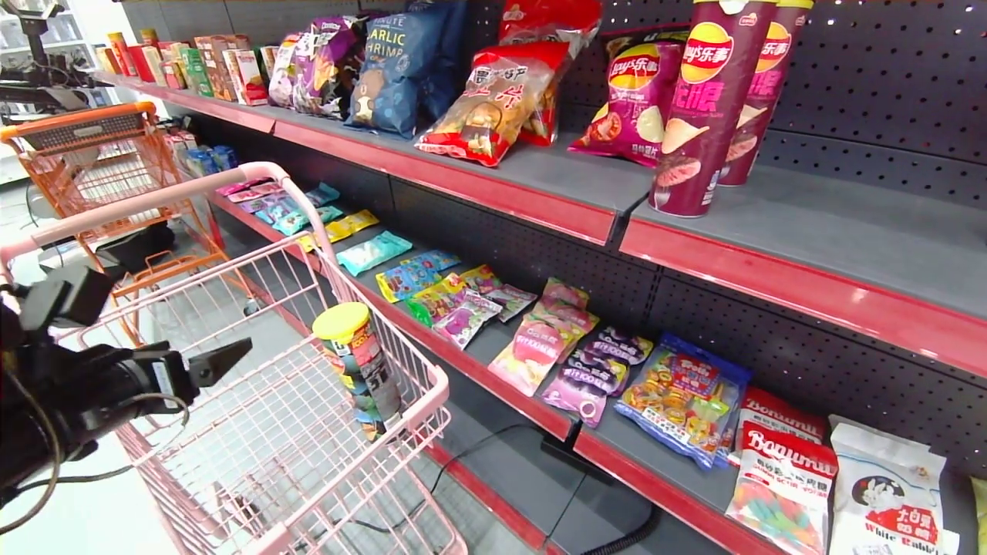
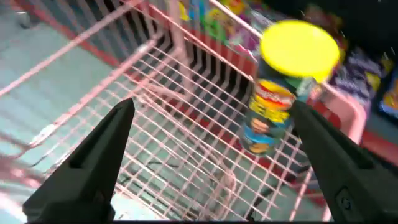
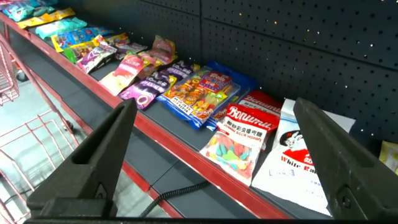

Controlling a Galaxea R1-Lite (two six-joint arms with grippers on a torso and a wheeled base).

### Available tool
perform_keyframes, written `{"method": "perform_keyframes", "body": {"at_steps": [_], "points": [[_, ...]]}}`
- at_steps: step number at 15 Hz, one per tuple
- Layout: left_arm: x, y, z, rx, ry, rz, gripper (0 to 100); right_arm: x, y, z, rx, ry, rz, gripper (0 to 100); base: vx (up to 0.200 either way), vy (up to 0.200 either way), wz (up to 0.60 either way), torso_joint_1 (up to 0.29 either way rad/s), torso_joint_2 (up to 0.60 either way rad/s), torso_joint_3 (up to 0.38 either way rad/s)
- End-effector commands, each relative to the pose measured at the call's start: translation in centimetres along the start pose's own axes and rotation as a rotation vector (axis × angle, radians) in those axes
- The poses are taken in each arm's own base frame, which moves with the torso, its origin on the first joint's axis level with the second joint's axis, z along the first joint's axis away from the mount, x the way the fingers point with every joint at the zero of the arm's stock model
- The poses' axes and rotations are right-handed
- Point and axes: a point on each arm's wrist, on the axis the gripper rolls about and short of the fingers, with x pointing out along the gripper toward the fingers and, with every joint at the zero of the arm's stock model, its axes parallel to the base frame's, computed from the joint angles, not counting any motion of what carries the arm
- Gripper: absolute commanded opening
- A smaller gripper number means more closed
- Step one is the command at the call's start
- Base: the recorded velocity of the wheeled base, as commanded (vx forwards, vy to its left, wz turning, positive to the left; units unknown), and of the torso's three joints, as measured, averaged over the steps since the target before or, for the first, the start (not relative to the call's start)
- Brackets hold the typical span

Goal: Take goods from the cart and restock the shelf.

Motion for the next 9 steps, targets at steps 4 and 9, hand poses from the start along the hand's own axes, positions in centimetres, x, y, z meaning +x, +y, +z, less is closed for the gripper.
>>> {"method": "perform_keyframes", "body": {"at_steps": [4, 9], "points": [[3.1, -1.7, -2.4, 0.110, 0.149, -0.228, 100, 0.0, 0.0, 0.0, -0.001, 0.001, 0.002, 100, 0.000, 0.000, 0.00, 0.000, 0.00, 0.000], [7.7, -1.4, -2.6, 0.167, 0.145, -0.273, 100, 0.0, 0.0, 0.0, -0.002, 0.001, 0.002, 100, 0.000, 0.000, 0.00, 0.000, 0.00, 0.000]]}}
